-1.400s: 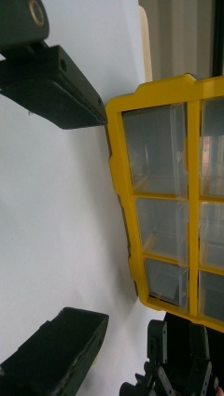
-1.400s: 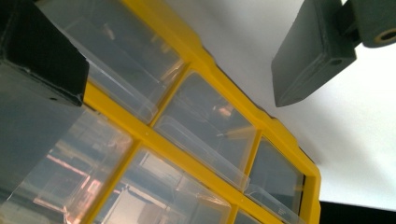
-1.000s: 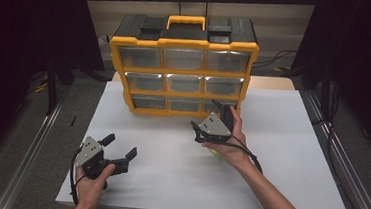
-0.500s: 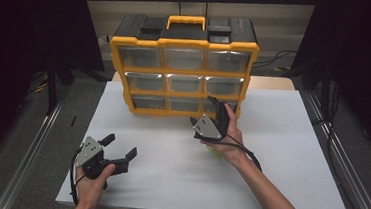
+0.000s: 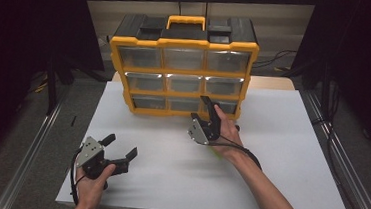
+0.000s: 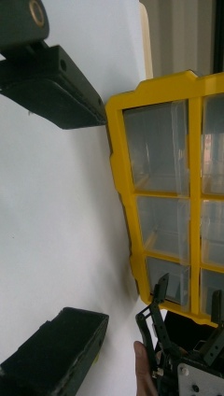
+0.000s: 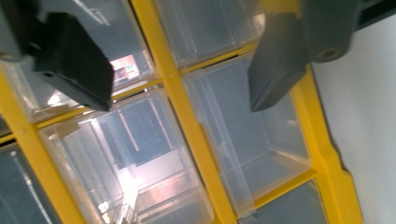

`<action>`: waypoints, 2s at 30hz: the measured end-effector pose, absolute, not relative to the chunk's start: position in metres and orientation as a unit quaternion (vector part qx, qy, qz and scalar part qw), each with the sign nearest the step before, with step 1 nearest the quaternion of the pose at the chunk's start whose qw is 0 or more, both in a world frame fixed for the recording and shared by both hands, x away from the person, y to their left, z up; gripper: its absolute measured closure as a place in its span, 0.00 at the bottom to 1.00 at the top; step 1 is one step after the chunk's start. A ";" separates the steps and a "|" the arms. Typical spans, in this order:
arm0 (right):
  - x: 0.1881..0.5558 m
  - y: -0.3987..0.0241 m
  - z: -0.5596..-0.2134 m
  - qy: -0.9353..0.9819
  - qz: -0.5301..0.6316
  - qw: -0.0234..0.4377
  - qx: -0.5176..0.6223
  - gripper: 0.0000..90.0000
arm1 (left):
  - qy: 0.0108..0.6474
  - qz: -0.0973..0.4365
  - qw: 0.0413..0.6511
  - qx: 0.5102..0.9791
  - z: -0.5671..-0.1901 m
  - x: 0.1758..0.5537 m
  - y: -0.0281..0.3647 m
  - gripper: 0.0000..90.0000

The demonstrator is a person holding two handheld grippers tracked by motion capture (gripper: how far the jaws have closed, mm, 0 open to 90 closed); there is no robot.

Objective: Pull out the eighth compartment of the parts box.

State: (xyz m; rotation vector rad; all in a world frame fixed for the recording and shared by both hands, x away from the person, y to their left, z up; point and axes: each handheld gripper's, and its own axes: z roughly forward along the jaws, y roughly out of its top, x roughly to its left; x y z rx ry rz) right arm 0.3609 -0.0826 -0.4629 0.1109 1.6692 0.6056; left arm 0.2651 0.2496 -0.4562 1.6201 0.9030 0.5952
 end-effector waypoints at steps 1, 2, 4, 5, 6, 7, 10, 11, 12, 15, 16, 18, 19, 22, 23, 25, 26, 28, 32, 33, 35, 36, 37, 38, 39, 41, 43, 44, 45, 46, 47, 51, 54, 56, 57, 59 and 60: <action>0.362 -0.083 -0.463 0.727 0.260 0.635 0.043 0.28 | 0.385 0.252 0.564 0.686 -0.456 0.265 0.249 0.06; 0.362 -0.083 -0.463 0.727 0.260 0.635 0.043 0.28 | 0.384 0.252 0.564 0.686 -0.456 0.265 0.249 0.06; 0.364 -0.083 -0.465 0.724 0.251 0.641 0.039 0.31 | 0.384 0.253 0.563 0.686 -0.456 0.265 0.249 0.06; 0.366 -0.083 -0.468 0.728 0.247 0.638 0.047 0.33 | 0.384 0.253 0.564 0.686 -0.456 0.265 0.249 0.06; 0.368 -0.083 -0.467 0.726 0.238 0.645 0.035 0.34 | 0.385 0.254 0.563 0.686 -0.456 0.265 0.249 0.06; 0.368 -0.083 -0.467 0.726 0.238 0.645 0.035 0.34 | 0.384 0.254 0.563 0.686 -0.456 0.265 0.249 0.06; 0.370 -0.081 -0.471 0.723 0.227 0.651 0.033 0.41 | 0.385 0.253 0.564 0.686 -0.456 0.265 0.249 0.06; 0.370 -0.081 -0.471 0.723 0.227 0.651 0.033 0.41 | 0.386 0.253 0.566 0.683 -0.456 0.265 0.249 0.06; 0.371 -0.079 -0.472 0.721 0.223 0.655 0.032 0.42 | 0.383 0.253 0.562 0.688 -0.456 0.265 0.250 0.06; 0.373 -0.075 -0.476 0.721 0.192 0.666 -0.002 0.50 | 0.386 0.254 0.566 0.683 -0.456 0.264 0.249 0.06; 0.373 -0.075 -0.476 0.721 0.192 0.666 -0.002 0.50 | 0.385 0.254 0.567 0.683 -0.456 0.264 0.248 0.06; 0.375 -0.074 -0.478 0.724 0.180 0.666 -0.016 0.55 | 0.382 0.252 0.569 0.683 -0.456 0.264 0.248 0.06; 0.375 -0.073 -0.481 0.724 0.180 0.666 -0.010 0.56 | 0.381 0.250 0.569 0.684 -0.456 0.264 0.248 0.06; 0.376 -0.072 -0.485 0.724 0.171 0.668 -0.011 0.61 | 0.378 0.251 0.566 0.688 -0.456 0.264 0.249 0.06; 0.377 -0.072 -0.486 0.724 0.170 0.669 -0.013 0.63 | 0.378 0.252 0.565 0.689 -0.456 0.264 0.249 0.06; 0.379 -0.072 -0.486 0.724 0.163 0.671 -0.018 0.66 | 0.379 0.250 0.566 0.689 -0.456 0.264 0.249 0.06; 0.379 -0.072 -0.486 0.722 0.163 0.673 -0.014 0.67 | 0.378 0.250 0.565 0.689 -0.456 0.265 0.249 0.06; 0.381 -0.072 -0.486 0.722 0.158 0.674 -0.015 0.68 | 0.379 0.251 0.565 0.689 -0.456 0.265 0.249 0.06; 0.384 -0.072 -0.487 0.723 0.150 0.674 -0.021 0.72 | 0.379 0.251 0.564 0.689 -0.456 0.265 0.249 0.06; 0.384 -0.071 -0.488 0.723 0.152 0.674 -0.013 0.72 | 0.379 0.252 0.564 0.689 -0.456 0.265 0.249 0.06; 0.385 -0.071 -0.489 0.724 0.147 0.673 -0.011 0.73 | 0.379 0.252 0.564 0.689 -0.456 0.265 0.249 0.06; 0.385 -0.071 -0.490 0.722 0.147 0.675 -0.008 0.73 | 0.379 0.252 0.564 0.689 -0.456 0.265 0.249 0.06; 0.385 -0.070 -0.490 0.721 0.146 0.677 -0.012 0.74 | 0.378 0.252 0.564 0.689 -0.456 0.265 0.249 0.06; 0.385 -0.070 -0.488 0.721 0.138 0.678 -0.026 0.75 | 0.378 0.252 0.564 0.689 -0.456 0.265 0.249 0.06; 0.386 -0.069 -0.491 0.720 0.144 0.679 -0.019 0.76 | 0.378 0.252 0.564 0.689 -0.456 0.265 0.249 0.06; 0.385 -0.069 -0.491 0.718 0.142 0.681 -0.020 0.77 | 0.379 0.253 0.563 0.690 -0.456 0.265 0.249 0.06; 0.385 -0.067 -0.490 0.719 0.137 0.681 -0.017 0.81 | 0.380 0.254 0.562 0.689 -0.456 0.265 0.249 0.06; 0.385 -0.067 -0.490 0.719 0.137 0.681 -0.017 0.81 | 0.380 0.256 0.560 0.690 -0.456 0.265 0.249 0.06; 0.385 -0.067 -0.489 0.717 0.131 0.685 -0.023 0.82 | 0.379 0.256 0.560 0.690 -0.456 0.265 0.249 0.06; 0.385 -0.067 -0.488 0.716 0.128 0.686 -0.026 0.83 | 0.378 0.254 0.562 0.690 -0.456 0.264 0.249 0.06; 0.386 -0.067 -0.489 0.716 0.130 0.686 -0.024 0.84 | 0.378 0.253 0.564 0.689 -0.456 0.264 0.249 0.06; 0.385 -0.067 -0.489 0.712 0.120 0.692 -0.023 0.86 | 0.381 0.258 0.560 0.689 -0.456 0.265 0.249 0.06; 0.385 -0.066 -0.489 0.712 0.116 0.692 -0.027 0.86 | 0.380 0.259 0.559 0.689 -0.456 0.265 0.250 0.06; 0.386 -0.067 -0.488 0.711 0.117 0.693 -0.034 0.87 | 0.378 0.258 0.561 0.690 -0.456 0.265 0.250 0.06; 0.386 -0.067 -0.488 0.711 0.117 0.693 -0.034 0.86 | 0.378 0.258 0.561 0.690 -0.456 0.265 0.250 0.06; 0.385 -0.067 -0.489 0.714 0.120 0.690 -0.023 0.87 | 0.378 0.258 0.561 0.690 -0.456 0.265 0.250 0.06; 0.385 -0.067 -0.489 0.714 0.120 0.690 -0.023 0.87 | 0.377 0.258 0.561 0.690 -0.456 0.265 0.250 0.06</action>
